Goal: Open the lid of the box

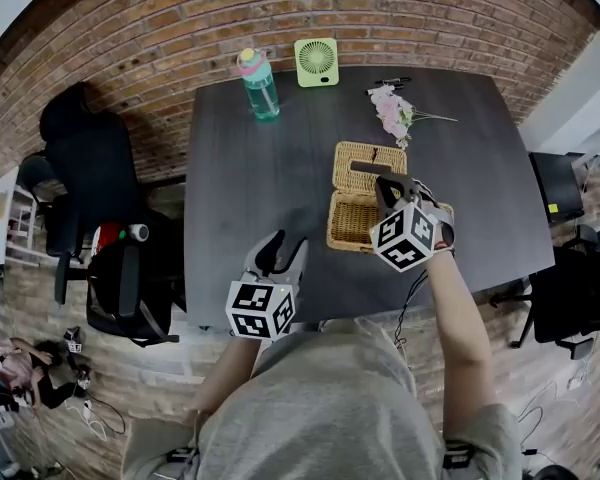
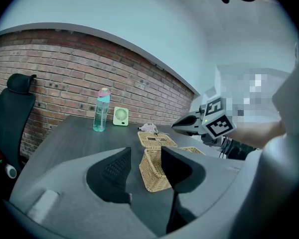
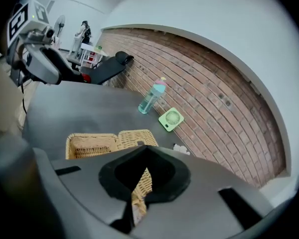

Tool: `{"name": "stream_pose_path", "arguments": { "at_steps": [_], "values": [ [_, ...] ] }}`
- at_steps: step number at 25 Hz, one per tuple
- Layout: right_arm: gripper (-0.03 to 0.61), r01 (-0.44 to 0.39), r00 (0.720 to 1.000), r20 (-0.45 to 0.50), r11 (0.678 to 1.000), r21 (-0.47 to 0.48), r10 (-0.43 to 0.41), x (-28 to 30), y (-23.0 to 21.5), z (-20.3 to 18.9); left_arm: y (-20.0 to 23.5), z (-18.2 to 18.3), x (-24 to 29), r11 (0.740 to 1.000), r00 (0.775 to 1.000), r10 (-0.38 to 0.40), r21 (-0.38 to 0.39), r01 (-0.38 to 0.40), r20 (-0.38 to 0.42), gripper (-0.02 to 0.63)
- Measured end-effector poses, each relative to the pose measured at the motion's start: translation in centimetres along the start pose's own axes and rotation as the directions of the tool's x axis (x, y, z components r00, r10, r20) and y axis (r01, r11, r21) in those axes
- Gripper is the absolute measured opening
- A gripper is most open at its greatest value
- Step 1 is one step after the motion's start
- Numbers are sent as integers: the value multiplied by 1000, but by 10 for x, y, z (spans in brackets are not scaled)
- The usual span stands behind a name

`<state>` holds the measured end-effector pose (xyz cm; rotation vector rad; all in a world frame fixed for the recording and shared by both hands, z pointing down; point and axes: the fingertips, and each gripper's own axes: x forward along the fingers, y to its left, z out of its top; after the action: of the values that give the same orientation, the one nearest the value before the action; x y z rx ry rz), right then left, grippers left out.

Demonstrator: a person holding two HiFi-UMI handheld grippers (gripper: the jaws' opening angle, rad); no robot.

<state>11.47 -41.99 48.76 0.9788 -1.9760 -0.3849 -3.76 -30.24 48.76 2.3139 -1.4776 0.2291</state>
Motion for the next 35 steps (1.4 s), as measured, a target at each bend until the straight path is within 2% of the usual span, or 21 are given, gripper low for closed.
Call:
{"name": "stream_pose_path", "arguments": {
  "at_steps": [5,10,13,21,26,35],
  "values": [
    [0,6,999,36,983,183,-12,-30,25,5,-7,-8,-22,999,999,-32,14,32,-4,189],
    [0,-33,994,106,918,394,-10,-60,55,14,-11,-15,-44,998,998,-58,29,58,-7,189],
    [0,-55,990,143,878,476,-16,-79,71,20,-14,-20,-56,997,998,-68,31,68,-10,189],
    [0,-92,977,209,803,589,-41,-131,115,33,-28,-36,-94,996,996,-85,33,85,-4,187],
    [0,-122,970,238,743,658,-52,-160,143,37,-32,-46,-120,996,996,-90,27,90,3,186],
    [0,-145,956,281,689,710,-89,-213,190,43,-44,-62,-163,994,994,-107,25,106,22,183]
  ]
}}
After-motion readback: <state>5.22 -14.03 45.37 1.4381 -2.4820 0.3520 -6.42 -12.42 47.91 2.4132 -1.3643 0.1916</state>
